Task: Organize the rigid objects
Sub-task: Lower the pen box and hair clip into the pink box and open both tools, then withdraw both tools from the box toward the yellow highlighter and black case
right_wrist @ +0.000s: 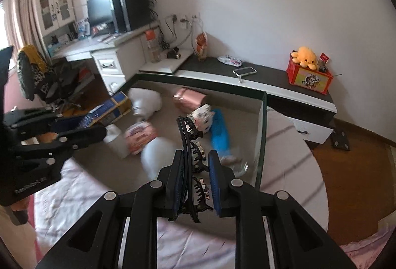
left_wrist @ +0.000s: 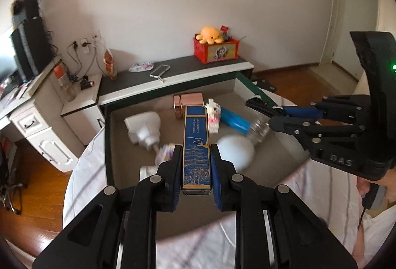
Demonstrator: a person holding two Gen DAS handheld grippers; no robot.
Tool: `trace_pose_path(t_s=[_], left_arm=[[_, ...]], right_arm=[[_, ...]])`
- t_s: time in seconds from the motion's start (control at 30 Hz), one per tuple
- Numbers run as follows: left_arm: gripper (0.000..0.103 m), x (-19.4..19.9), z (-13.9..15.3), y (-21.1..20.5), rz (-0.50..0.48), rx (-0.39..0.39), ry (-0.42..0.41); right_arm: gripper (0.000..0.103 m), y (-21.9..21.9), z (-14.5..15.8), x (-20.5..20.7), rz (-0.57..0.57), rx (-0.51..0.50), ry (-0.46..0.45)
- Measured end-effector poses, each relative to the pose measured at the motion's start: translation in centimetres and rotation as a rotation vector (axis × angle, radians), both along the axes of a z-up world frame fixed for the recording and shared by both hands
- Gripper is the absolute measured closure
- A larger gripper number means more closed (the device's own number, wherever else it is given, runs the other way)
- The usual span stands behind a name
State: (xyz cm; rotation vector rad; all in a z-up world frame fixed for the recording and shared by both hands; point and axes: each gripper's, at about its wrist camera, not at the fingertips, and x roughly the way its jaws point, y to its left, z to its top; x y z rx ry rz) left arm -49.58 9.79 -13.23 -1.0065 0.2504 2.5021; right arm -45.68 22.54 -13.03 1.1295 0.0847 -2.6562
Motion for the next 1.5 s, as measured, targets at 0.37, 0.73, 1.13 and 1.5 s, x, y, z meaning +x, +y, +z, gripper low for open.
trace_pose_path(t_s=[0.37, 0.73, 1.13, 1.5], left_arm=[[0.083, -8.4, -3.4, 2.7, 0.009, -0.085, -0.11], [0.082, -9.3, -5.1, 3.4, 0.028, -0.112, -0.131], [0.013, -4.3, -0.9, 2.5, 0.017, -0.075, -0.007], [0.0, 4.7, 3.1, -0.3, 0.034, -0.092, 0.119]], right_arm=[[0.083, 0.8, -2.9, -8.3, -0.018, 0.094, -0.136], [0.079, 1.1, -3.4, -10.3, -0.049, 0.123, -0.157], [0.054, 0.3, -0.4, -5.8, -0.049, 0.091, -0.083], [0.024, -0.6, 3.2, 3.2, -0.002, -0.035, 0.0]])
